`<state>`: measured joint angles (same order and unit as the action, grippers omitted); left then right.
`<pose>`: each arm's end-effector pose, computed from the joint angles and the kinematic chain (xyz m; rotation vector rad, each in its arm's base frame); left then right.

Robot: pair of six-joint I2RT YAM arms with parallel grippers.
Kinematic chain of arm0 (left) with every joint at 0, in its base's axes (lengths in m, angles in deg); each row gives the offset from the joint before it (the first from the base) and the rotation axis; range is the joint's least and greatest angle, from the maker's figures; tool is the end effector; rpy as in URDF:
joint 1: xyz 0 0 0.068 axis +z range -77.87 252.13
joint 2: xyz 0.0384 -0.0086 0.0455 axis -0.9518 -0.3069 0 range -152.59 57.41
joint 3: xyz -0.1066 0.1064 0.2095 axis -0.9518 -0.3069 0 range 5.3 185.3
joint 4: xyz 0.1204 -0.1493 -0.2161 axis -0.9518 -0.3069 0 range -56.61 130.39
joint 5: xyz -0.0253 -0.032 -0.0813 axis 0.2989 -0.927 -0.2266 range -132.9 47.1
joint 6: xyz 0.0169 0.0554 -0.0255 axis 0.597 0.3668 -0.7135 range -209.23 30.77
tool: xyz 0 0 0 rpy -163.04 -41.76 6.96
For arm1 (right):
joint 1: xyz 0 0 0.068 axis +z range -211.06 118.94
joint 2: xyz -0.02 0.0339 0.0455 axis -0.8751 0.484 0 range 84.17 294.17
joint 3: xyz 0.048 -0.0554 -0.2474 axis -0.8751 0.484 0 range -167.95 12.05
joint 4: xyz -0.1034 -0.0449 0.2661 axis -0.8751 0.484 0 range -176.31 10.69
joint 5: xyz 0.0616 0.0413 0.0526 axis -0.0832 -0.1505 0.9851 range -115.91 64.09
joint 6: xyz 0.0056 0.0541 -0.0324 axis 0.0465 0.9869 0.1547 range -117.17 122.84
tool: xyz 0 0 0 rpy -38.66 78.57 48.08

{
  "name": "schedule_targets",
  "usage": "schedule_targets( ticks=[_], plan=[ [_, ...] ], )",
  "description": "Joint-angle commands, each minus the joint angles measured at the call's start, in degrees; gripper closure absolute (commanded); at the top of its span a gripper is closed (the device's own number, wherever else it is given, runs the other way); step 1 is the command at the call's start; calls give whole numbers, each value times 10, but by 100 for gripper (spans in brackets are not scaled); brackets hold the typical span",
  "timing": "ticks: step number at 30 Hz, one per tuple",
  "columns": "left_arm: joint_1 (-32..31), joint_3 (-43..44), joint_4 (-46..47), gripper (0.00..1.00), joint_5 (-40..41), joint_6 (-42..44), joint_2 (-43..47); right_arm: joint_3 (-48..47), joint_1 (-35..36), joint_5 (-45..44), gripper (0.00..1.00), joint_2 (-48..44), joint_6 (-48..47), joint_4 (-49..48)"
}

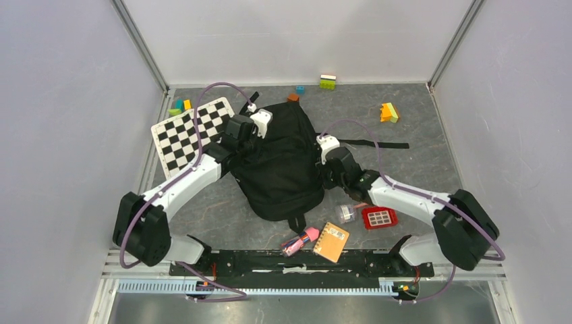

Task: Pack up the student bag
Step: Adjust the student bag at the center of the board.

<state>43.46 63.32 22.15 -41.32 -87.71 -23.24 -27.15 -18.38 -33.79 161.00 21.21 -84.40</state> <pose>0.3063 -0.1660 0.2286 0.5832 2.2176 -0.2152 0.2334 0.2061 0.1579 -0.4085 2.2498 0.4112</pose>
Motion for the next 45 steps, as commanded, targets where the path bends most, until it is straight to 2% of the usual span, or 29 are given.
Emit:
schedule_targets(
  ticks=[1,4,11,12,13,14,16,18,19,20,23,25,26,29,34,37,42,45],
  plan=[
    [-21,-9,-1,92,-8,7,59,-102,-40,-48,100,52,-67,-23],
    [-26,-14,-2,98,-40,-9,73,-162,-65,-46,100,100,-94,-21],
    [-68,-35,36,98,-111,-97,72,-297,-103,-18,100,198,-124,6],
    [-78,-37,50,97,-113,-113,66,-317,-105,-14,97,209,-125,16],
    [-88,-37,63,95,-113,-124,57,-332,-105,-11,84,215,-125,26],
    [-99,-36,74,94,-113,-134,47,-348,-106,-7,67,219,-125,36],
    [-118,-29,88,87,-105,-149,27,-365,-105,-4,43,217,-123,46],
    [-131,-19,91,77,-91,-162,10,-364,-105,-4,27,204,-118,48],
    [-134,-15,90,68,-87,-166,5,-362,-105,-3,24,196,-115,48],
    [-135,-13,89,50,-79,-168,5,-358,-105,-3,20,188,-111,50],
    [-135,-12,69,18,-34,-169,30,-338,-105,13,17,158,-90,46],
    [-135,-10,46,4,-10,-158,55,-314,-104,40,17,138,-66,34],
    [-134,-8,31,1,2,-148,69,-299,-104,56,17,129,-49,20],
    [-133,21,-48,0,41,-104,98,-254,-95,101,16,102,-2,-29],
    [-104,75,-140,0,69,-29,111,-245,-48,69,16,97,36,-50],
    [-78,82,-125,0,94,-29,110,-259,-17,43,16,116,51,-54],
    [2,79,-56,0,46,-96,107,-317,18,2,12,166,69,-23],
    [28,61,-24,0,31,-120,107,-351,30,-32,10,200,63,12]
  ],
)
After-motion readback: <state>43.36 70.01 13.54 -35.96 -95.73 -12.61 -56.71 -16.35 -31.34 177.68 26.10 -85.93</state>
